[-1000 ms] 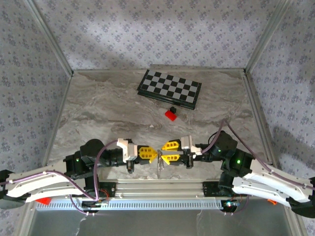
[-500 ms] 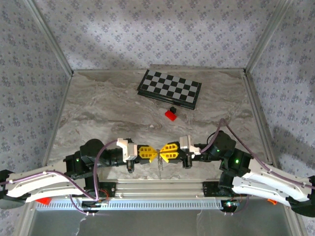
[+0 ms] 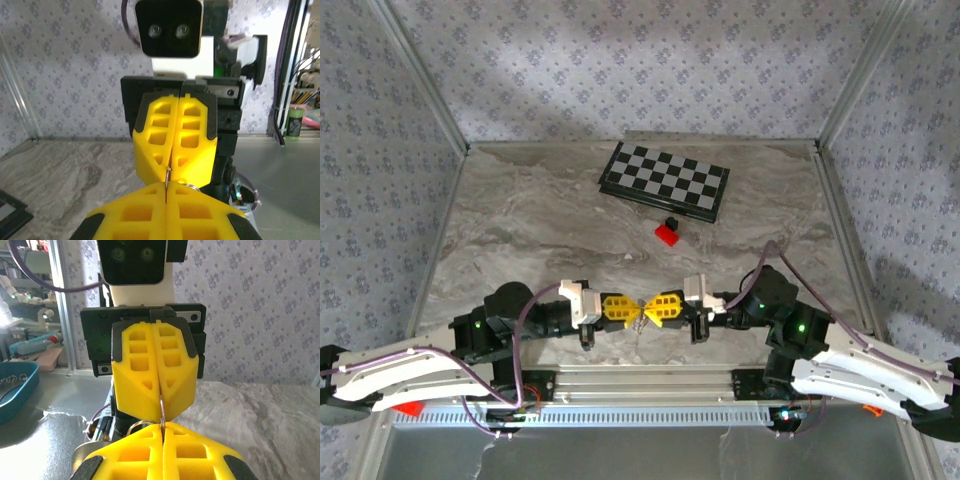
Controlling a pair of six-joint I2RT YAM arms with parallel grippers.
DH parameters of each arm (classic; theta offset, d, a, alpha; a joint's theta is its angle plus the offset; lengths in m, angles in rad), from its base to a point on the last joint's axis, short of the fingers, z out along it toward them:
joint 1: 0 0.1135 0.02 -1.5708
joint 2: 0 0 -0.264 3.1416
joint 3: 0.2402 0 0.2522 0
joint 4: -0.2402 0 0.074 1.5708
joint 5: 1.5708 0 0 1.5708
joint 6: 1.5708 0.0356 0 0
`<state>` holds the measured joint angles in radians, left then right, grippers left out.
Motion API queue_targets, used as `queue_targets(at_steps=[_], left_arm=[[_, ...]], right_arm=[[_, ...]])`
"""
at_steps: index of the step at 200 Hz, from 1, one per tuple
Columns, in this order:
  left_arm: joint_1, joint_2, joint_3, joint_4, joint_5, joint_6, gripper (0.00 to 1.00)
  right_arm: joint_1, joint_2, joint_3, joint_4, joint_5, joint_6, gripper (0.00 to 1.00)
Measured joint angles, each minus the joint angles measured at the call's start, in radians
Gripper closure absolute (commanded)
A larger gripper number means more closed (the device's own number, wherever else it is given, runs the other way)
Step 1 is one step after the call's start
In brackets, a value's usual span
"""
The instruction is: Put the keys on the keyring
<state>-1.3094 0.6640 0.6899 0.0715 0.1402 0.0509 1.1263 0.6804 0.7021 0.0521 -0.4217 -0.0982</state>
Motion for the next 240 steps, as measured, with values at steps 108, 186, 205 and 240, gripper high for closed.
queue_targets(at_steps=[108, 186, 205, 240], left_arm=[[0.0, -0.014, 0.151, -0.344, -0.119, 0.058, 0.8], [0.0, 0.074, 0.206, -0.447, -0.089, 0.061, 0.78], [0.0, 0.104, 0.206, -0.45, -0.081, 0.064, 0.78], [0.0, 0.118, 0.206, -0.451, -0.08, 0.071, 0.82]], right_arm=[[0.044, 0.24, 0.412, -0.655, 0.137, -0.122, 1.0], [0.067, 0.357, 0.577, -0.87, 0.175, -0.173, 1.0], [0.071, 0.367, 0.58, -0.887, 0.175, -0.181, 1.0], [0.071, 0.375, 0.58, -0.895, 0.173, -0.19, 1.0]])
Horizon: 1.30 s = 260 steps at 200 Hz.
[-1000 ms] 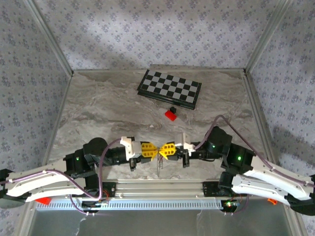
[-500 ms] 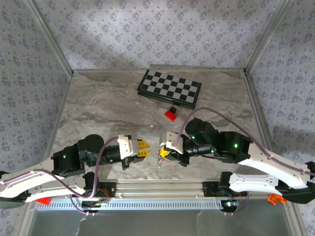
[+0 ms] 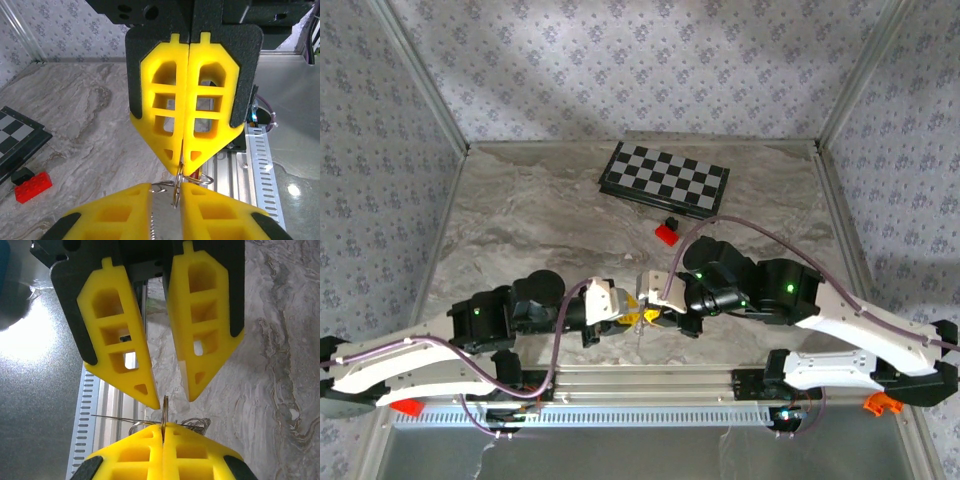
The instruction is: Put the keys on the keyring
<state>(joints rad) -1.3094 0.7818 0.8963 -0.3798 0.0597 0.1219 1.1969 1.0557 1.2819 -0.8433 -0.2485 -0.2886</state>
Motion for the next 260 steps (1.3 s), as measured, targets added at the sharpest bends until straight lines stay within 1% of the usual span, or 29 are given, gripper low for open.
queue_targets(at_steps=[38, 74, 123, 143, 184, 196, 213, 260], left_arm=[[0.0, 0.022, 0.004, -0.003, 0.004, 0.002, 0.85], [0.0, 0.035, 0.01, -0.011, 0.019, 0.01, 1.0], [0.0, 0.019, 0.01, -0.012, 0.024, 0.016, 1.0], [0.0, -0.015, -0.008, 0.021, 0.022, 0.016, 1.0], [0.0, -0.106, -0.098, 0.19, 0.034, 0.016, 1.0], [0.0, -0.122, -0.125, 0.247, 0.044, 0.015, 1.0], [0.0, -0.13, -0.152, 0.317, 0.061, 0.011, 1.0], [0.0, -0.127, -0.176, 0.419, 0.095, -0.01, 1.0]], right_arm=[[0.0, 0.0, 0.0, 0.0, -0.002, -0.009, 1.0], [0.0, 0.0, 0.0, -0.001, -0.001, -0.014, 1.0], [0.001, -0.008, -0.01, 0.021, 0.001, -0.023, 1.0], [0.006, -0.043, -0.045, 0.089, 0.006, -0.023, 0.88], [0.008, -0.145, -0.17, 0.242, 0.025, -0.001, 0.71], [0.008, -0.168, -0.198, 0.28, 0.021, 0.008, 0.68], [0.007, -0.192, -0.224, 0.329, 0.016, 0.013, 0.67], [0.005, -0.224, -0.246, 0.418, -0.011, 0.026, 0.64]])
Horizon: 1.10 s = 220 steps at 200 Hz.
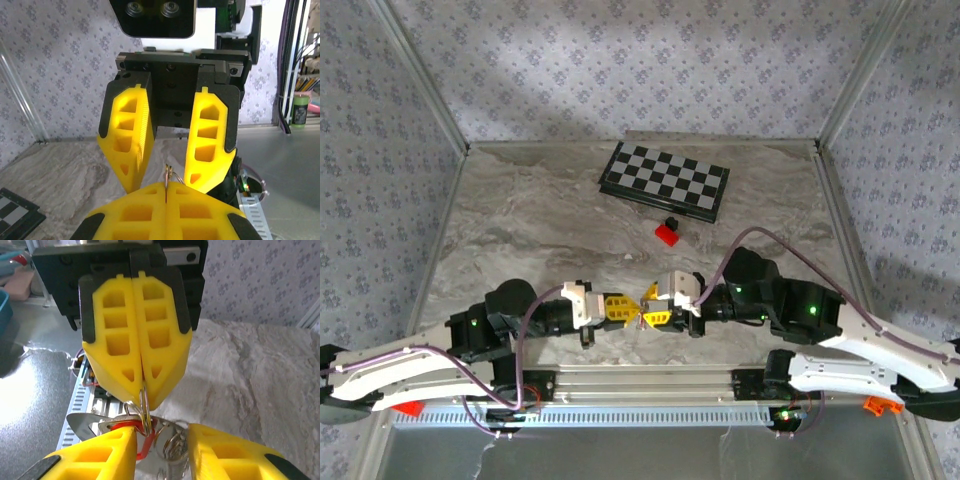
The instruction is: Put the keys on the keyring
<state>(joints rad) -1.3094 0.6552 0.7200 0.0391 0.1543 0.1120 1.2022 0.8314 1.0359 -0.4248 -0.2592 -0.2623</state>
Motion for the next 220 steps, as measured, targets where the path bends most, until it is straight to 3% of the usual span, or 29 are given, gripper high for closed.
queue_targets(at_steps=[50, 78, 135, 220], left_arm=[[0.0, 0.002, -0.009, 0.045, 0.018, -0.008, 1.0], [0.0, 0.004, -0.009, 0.048, 0.018, -0.008, 1.0], [0.0, 0.009, -0.009, 0.047, 0.018, -0.008, 1.0], [0.0, 0.027, -0.009, 0.05, 0.022, -0.008, 1.0]], right_arm=[[-0.003, -0.022, -0.018, 0.042, -0.021, 0.011, 0.64], [-0.005, -0.025, -0.019, 0.04, -0.024, 0.011, 0.56], [-0.005, -0.077, -0.019, 0.034, -0.014, 0.011, 0.54], [-0.006, -0.057, -0.058, 0.08, -0.031, 0.027, 0.74]])
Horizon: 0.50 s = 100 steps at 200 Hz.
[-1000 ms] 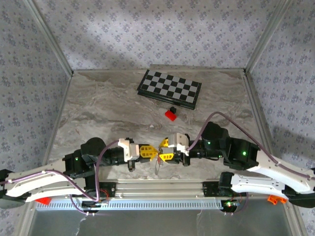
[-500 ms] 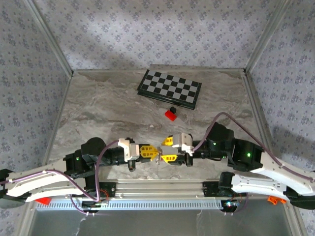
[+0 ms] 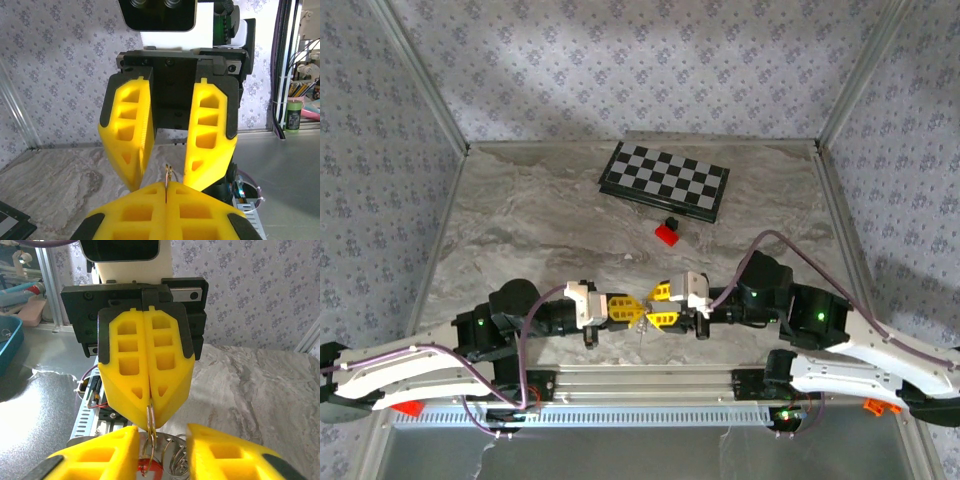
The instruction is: Put the keys on the keyring
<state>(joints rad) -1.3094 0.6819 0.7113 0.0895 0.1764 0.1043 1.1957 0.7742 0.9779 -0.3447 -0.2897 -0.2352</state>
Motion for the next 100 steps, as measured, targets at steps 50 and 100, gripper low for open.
queue_targets(at_steps=[50, 100], left_arm=[[0.0, -0.001, 0.0, -0.003, -0.007, 0.0, 1.0], [0.0, -0.001, 0.02, -0.106, -0.068, 0.027, 0.89]], right_arm=[[0.0, 0.001, -0.009, 0.01, -0.009, 0.009, 0.98], [0.0, 0.057, 0.045, -0.092, 0.035, -0.014, 1.0]])
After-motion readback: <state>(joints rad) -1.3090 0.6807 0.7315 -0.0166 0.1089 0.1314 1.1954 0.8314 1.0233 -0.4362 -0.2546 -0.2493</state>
